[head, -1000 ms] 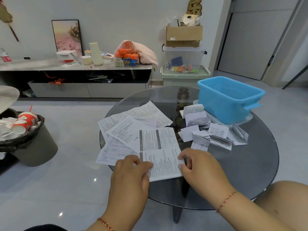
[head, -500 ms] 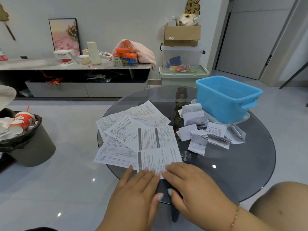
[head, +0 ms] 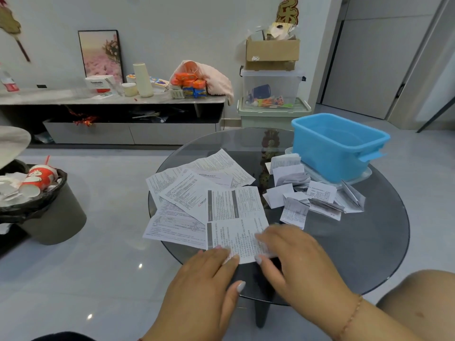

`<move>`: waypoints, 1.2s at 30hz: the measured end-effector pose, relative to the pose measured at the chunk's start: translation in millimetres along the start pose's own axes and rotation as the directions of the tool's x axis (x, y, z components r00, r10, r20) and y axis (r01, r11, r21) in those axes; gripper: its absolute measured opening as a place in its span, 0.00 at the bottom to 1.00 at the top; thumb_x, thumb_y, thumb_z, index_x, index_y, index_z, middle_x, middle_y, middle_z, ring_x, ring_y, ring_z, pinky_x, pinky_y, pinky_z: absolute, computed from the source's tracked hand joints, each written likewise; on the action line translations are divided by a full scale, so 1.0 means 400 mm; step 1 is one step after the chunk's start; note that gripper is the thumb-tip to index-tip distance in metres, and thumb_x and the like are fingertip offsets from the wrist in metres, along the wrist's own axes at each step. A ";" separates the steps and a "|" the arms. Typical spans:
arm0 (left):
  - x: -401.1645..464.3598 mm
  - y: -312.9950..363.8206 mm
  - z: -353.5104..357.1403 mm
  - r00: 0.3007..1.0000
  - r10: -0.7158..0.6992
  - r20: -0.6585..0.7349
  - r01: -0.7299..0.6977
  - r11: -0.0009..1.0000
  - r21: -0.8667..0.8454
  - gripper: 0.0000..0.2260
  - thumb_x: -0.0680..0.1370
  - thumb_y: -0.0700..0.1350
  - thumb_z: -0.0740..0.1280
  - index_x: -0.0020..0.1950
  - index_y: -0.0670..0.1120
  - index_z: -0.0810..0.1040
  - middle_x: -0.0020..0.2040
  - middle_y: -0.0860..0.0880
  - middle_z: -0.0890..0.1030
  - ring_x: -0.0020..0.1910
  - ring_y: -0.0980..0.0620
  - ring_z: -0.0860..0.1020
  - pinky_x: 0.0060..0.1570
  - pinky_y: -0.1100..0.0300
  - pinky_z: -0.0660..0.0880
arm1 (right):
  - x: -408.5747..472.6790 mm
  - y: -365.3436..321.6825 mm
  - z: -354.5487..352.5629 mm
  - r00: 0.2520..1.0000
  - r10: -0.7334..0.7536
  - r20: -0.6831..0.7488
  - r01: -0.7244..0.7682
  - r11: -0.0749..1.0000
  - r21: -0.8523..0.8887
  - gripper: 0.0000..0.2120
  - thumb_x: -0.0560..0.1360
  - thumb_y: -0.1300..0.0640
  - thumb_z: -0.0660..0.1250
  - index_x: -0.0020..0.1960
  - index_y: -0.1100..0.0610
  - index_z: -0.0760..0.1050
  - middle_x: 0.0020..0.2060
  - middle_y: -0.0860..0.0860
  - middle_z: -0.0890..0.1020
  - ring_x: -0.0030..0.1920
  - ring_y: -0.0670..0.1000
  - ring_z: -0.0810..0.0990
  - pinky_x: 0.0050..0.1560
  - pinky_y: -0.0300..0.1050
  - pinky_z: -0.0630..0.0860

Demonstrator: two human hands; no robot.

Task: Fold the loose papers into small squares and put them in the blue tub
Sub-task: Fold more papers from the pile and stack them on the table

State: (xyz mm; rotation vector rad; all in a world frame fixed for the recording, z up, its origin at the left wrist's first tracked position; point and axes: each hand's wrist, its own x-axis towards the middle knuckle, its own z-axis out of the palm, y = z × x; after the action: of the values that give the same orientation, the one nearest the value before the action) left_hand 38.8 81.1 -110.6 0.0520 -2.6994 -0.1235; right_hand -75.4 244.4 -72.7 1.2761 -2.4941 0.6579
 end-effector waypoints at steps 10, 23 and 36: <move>0.004 0.007 -0.010 0.999 -0.013 0.048 0.015 0.999 -0.046 0.28 0.81 0.58 0.43 0.53 0.53 0.83 0.54 0.53 0.82 0.53 0.54 0.81 0.46 0.61 0.78 | 0.286 -0.027 0.010 0.804 0.118 0.583 -0.016 0.984 -0.178 0.21 0.75 0.39 0.60 0.57 0.54 0.72 0.52 0.51 0.77 0.50 0.51 0.74 0.50 0.45 0.72; -0.002 -0.001 0.024 0.988 0.059 -0.140 -0.052 0.997 0.053 0.18 0.72 0.56 0.60 0.56 0.50 0.78 0.57 0.48 0.80 0.60 0.50 0.72 0.63 0.49 0.70 | 0.328 -0.002 0.051 0.689 0.062 0.723 0.093 0.981 -0.172 0.21 0.79 0.44 0.58 0.49 0.62 0.79 0.45 0.56 0.81 0.41 0.51 0.74 0.38 0.41 0.67; 0.004 0.035 0.032 0.997 0.076 0.008 -0.077 0.992 0.104 0.34 0.78 0.65 0.45 0.56 0.45 0.83 0.56 0.47 0.82 0.56 0.49 0.80 0.52 0.49 0.77 | 0.313 -0.002 0.066 0.791 0.092 0.605 0.007 0.987 -0.159 0.16 0.75 0.44 0.65 0.35 0.51 0.65 0.41 0.50 0.73 0.42 0.50 0.72 0.48 0.47 0.73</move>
State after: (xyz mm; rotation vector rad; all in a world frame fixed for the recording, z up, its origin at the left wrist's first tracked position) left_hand 31.7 95.8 -120.4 -0.0205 -2.7062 0.0409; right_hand -147.9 143.5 -42.0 1.5666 -3.0081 0.0310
